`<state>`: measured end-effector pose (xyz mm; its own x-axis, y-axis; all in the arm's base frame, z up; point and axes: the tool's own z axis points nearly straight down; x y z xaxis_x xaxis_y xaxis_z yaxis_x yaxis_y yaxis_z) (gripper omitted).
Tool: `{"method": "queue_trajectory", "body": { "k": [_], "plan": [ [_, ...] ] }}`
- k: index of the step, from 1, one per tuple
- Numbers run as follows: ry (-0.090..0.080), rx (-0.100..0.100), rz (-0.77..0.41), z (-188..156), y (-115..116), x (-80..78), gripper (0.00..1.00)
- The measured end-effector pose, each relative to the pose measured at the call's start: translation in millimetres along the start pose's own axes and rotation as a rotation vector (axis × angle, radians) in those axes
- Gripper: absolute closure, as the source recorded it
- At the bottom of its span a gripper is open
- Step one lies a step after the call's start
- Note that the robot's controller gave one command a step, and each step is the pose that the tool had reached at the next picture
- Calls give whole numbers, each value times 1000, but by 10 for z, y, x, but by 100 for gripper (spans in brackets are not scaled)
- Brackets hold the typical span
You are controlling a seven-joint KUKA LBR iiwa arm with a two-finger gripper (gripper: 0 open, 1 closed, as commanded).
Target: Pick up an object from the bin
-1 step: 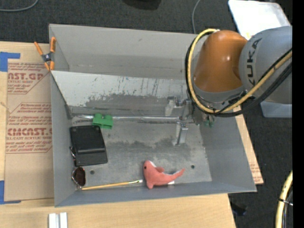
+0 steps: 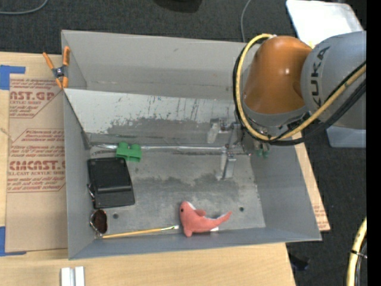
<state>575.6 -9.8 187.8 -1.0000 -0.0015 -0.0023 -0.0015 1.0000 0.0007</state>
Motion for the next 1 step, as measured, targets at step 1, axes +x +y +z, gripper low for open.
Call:
{"method": "queue_trajectory", "body": {
  "k": [1],
  "plan": [
    [-1, 0, -111, 533, -259, 381, 0]
  ]
}}
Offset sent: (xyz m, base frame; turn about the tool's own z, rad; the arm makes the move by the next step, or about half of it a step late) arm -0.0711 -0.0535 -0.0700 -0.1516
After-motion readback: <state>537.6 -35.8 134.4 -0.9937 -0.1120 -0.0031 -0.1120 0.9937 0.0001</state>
